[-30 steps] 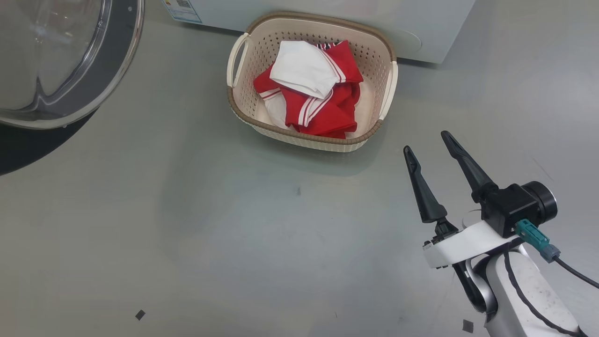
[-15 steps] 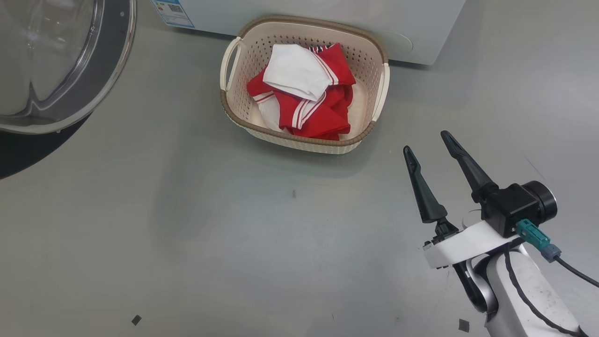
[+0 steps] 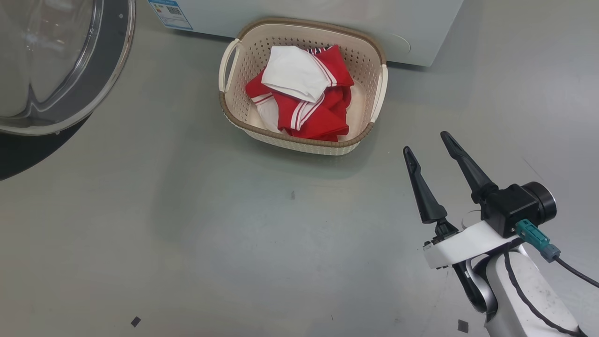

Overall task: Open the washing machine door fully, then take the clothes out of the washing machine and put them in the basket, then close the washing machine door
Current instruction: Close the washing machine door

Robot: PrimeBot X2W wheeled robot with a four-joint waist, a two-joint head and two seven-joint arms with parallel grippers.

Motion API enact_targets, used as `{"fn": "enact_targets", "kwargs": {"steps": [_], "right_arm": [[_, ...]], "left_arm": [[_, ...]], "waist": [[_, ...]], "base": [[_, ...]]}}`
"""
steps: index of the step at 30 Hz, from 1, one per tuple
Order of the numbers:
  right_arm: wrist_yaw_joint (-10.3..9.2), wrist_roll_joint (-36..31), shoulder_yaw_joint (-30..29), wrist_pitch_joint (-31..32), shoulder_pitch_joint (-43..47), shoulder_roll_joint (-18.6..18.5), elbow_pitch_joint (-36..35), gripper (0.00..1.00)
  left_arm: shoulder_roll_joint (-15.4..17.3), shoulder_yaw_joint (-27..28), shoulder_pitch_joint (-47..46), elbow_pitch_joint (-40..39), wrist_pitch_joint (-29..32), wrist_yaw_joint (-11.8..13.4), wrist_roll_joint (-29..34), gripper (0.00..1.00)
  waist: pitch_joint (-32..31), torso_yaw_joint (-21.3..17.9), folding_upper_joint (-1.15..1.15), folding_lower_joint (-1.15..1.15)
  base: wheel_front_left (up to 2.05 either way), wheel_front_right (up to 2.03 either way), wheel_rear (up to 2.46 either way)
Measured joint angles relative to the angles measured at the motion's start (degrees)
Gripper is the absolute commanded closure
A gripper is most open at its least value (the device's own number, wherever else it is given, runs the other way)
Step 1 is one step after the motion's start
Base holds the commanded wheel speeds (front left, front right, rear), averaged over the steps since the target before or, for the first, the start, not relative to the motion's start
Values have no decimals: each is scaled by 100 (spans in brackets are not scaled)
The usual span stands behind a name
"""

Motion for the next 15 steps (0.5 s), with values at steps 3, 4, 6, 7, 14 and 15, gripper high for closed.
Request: {"fn": "enact_targets", "kwargs": {"steps": [3, 4, 6, 7, 14, 15], "right_arm": [[0, 0, -2, -1, 0, 1, 23, 0], [0, 0, -2, -1, -1, 1, 27, 0], [0, 2, -22, -8, -1, 0, 46, 0], [-1, 9, -30, -8, -1, 0, 53, 0], [0, 44, -18, -48, 0, 27, 140, 0], [0, 44, -16, -48, 0, 29, 147, 0]], "left_arm": [[2, -21, -22, 91, 97, 0, 90, 100], [11, -27, -23, 115, 134, 0, 90, 100], [14, -85, -28, 135, 237, 0, 92, 100], [14, -120, -32, 142, 298, 0, 104, 100], [13, -313, -38, 167, 602, 0, 224, 100], [13, -323, -38, 171, 657, 0, 224, 100]], "waist": [[-16, 3, 0, 0], [-22, 5, 0, 0], [-43, 15, 0, 0], [-56, 24, 0, 0], [-192, 95, 0, 0], [-210, 105, 0, 0]], "base": [[0, 0, 0], [0, 0, 0], [0, 0, 0], [0, 0, 0], [0, 0, 0], [0, 0, 0]]}}
